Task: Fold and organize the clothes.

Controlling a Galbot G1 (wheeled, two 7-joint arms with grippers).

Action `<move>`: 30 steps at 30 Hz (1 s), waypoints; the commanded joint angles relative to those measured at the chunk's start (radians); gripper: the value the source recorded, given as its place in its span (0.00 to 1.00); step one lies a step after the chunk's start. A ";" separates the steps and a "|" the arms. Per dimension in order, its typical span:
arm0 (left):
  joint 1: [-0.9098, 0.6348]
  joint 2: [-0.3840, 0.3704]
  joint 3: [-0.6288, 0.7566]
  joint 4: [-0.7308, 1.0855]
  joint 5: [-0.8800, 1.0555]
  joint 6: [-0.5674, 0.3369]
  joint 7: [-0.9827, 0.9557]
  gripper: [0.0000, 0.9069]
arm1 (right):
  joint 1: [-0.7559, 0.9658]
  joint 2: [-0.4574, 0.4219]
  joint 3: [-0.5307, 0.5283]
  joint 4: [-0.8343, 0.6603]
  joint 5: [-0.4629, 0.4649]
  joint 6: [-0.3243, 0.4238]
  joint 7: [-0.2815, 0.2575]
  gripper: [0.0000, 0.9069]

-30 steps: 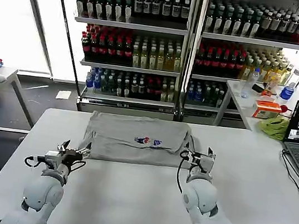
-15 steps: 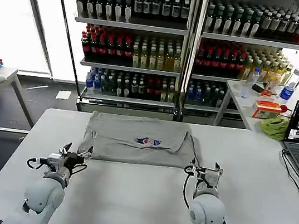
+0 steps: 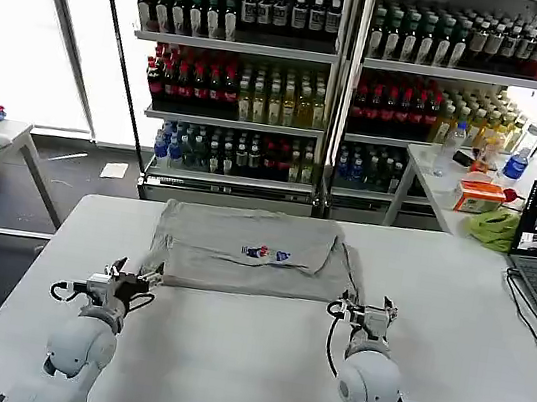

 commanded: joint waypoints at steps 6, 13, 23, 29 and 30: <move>0.002 0.004 0.007 0.029 0.010 -0.006 0.007 1.00 | 0.012 0.014 -0.004 -0.044 -0.024 -0.002 -0.023 1.00; 0.018 0.007 0.006 0.020 0.013 -0.006 0.010 0.48 | 0.013 0.028 -0.002 -0.071 -0.031 0.002 -0.042 1.00; 0.062 0.015 -0.002 -0.014 0.017 -0.006 0.015 0.00 | -0.014 0.037 -0.008 -0.071 -0.039 0.003 -0.044 0.00; 0.088 0.011 0.006 -0.039 0.027 -0.004 0.037 0.00 | -0.028 0.036 -0.010 -0.059 -0.039 0.005 -0.047 0.00; 0.091 0.011 0.007 -0.040 0.030 -0.004 0.038 0.00 | -0.029 0.036 -0.010 -0.059 -0.038 0.005 -0.046 0.00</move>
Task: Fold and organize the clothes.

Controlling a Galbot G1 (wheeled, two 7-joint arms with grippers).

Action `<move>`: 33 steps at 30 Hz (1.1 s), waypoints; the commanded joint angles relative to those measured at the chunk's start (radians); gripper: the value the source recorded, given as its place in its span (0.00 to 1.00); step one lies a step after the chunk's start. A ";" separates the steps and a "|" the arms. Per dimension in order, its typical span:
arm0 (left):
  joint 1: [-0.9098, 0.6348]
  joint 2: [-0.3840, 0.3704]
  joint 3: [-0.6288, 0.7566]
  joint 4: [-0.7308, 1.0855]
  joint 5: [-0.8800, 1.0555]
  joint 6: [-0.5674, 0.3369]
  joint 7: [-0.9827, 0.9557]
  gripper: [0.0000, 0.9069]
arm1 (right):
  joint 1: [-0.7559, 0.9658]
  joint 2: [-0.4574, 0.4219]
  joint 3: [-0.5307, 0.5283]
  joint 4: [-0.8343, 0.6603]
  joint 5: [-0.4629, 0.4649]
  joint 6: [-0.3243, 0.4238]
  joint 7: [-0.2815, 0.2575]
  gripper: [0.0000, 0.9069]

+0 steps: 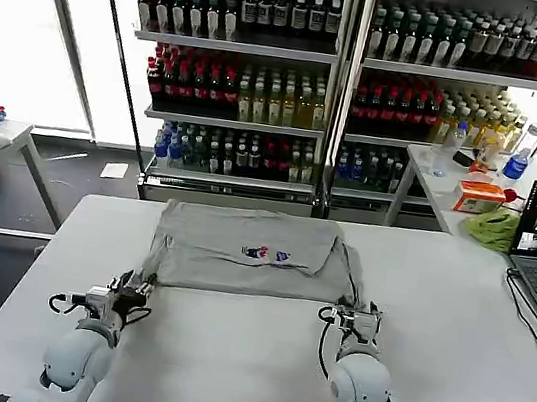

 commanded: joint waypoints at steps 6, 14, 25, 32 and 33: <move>0.043 0.000 0.007 -0.028 0.052 0.000 0.032 0.00 | -0.019 0.008 0.004 -0.013 0.011 0.011 -0.015 0.00; 0.053 0.001 0.004 -0.047 0.077 -0.008 0.040 0.00 | -0.029 0.023 0.013 -0.011 0.029 0.032 -0.037 0.00; 0.086 0.004 -0.011 -0.129 0.063 -0.029 0.043 0.00 | -0.051 0.020 0.015 0.058 0.030 0.037 -0.034 0.00; 0.144 0.004 -0.019 -0.204 0.064 -0.031 0.042 0.00 | -0.103 0.013 0.018 0.159 0.025 0.041 -0.002 0.00; 0.151 0.005 -0.022 -0.212 0.063 -0.030 0.040 0.00 | -0.115 0.011 0.020 0.182 0.026 0.040 0.006 0.00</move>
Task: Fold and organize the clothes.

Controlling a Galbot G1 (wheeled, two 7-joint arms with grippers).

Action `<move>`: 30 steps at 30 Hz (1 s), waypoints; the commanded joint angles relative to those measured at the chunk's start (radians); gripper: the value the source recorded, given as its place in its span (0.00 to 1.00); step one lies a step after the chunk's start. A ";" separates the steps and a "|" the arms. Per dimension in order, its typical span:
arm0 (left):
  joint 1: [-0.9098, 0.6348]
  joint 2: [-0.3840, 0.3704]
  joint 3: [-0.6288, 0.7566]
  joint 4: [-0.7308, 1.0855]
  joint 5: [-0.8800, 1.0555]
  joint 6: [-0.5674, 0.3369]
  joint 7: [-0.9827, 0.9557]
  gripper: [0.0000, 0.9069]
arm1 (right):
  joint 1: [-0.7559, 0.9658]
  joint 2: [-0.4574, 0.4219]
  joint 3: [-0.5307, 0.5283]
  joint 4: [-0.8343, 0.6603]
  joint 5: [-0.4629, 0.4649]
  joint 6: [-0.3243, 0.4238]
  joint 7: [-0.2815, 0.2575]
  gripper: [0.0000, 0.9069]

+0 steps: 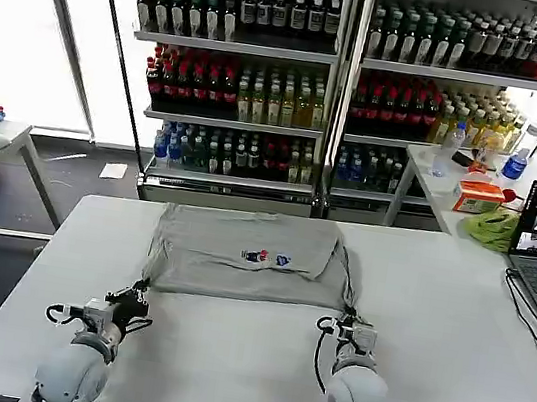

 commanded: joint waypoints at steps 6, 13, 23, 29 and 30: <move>0.140 0.017 -0.027 -0.172 -0.003 -0.005 -0.021 0.00 | -0.102 -0.024 0.012 0.221 0.001 0.002 0.051 0.00; 0.273 0.012 -0.046 -0.297 0.014 0.003 -0.043 0.00 | -0.214 -0.040 0.018 0.342 -0.024 -0.002 0.087 0.00; 0.462 0.009 -0.067 -0.459 0.039 0.000 -0.066 0.00 | -0.399 -0.052 0.036 0.470 -0.065 -0.015 0.125 0.00; 0.584 0.000 -0.076 -0.526 0.061 -0.002 -0.078 0.00 | -0.519 -0.066 0.039 0.545 -0.097 -0.011 0.123 0.00; 0.597 -0.001 -0.076 -0.535 0.065 -0.003 -0.078 0.00 | -0.533 -0.070 0.043 0.556 -0.103 -0.013 0.123 0.00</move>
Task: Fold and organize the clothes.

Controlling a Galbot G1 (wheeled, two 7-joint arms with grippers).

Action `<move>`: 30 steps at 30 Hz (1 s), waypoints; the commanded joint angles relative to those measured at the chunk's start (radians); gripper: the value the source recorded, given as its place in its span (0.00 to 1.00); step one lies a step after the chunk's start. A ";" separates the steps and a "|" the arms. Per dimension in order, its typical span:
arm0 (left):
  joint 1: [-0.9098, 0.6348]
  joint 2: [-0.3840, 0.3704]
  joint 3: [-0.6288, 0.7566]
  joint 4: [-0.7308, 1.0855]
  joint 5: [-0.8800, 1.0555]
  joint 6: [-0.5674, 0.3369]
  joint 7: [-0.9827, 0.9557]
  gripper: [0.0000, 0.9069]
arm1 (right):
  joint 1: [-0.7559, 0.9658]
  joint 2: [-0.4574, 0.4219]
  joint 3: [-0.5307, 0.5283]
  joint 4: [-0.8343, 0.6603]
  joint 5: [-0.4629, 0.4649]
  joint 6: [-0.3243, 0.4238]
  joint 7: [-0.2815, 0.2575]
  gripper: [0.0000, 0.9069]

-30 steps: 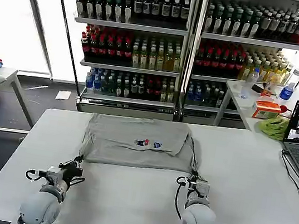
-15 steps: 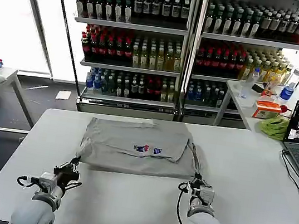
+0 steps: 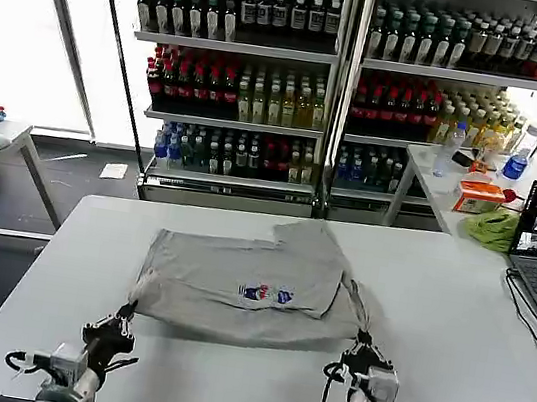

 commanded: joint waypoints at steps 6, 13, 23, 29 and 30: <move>0.329 -0.010 -0.011 -0.195 0.049 -0.006 -0.018 0.00 | -0.216 -0.029 0.022 0.131 -0.041 -0.007 0.024 0.00; 0.397 -0.032 0.004 -0.173 0.057 -0.029 -0.026 0.00 | -0.276 -0.046 0.033 0.115 -0.039 -0.002 0.030 0.00; 0.398 -0.042 0.018 -0.162 0.068 -0.033 -0.041 0.00 | -0.325 -0.052 0.065 0.091 -0.043 0.037 0.032 0.16; 0.399 -0.044 0.029 -0.162 0.072 -0.028 -0.047 1.00 | -0.319 -0.049 0.073 0.087 -0.041 0.036 0.037 1.00; 0.403 -0.045 0.031 -0.165 0.072 -0.023 -0.049 1.00 | -0.325 -0.048 0.072 0.091 -0.043 0.039 0.041 1.00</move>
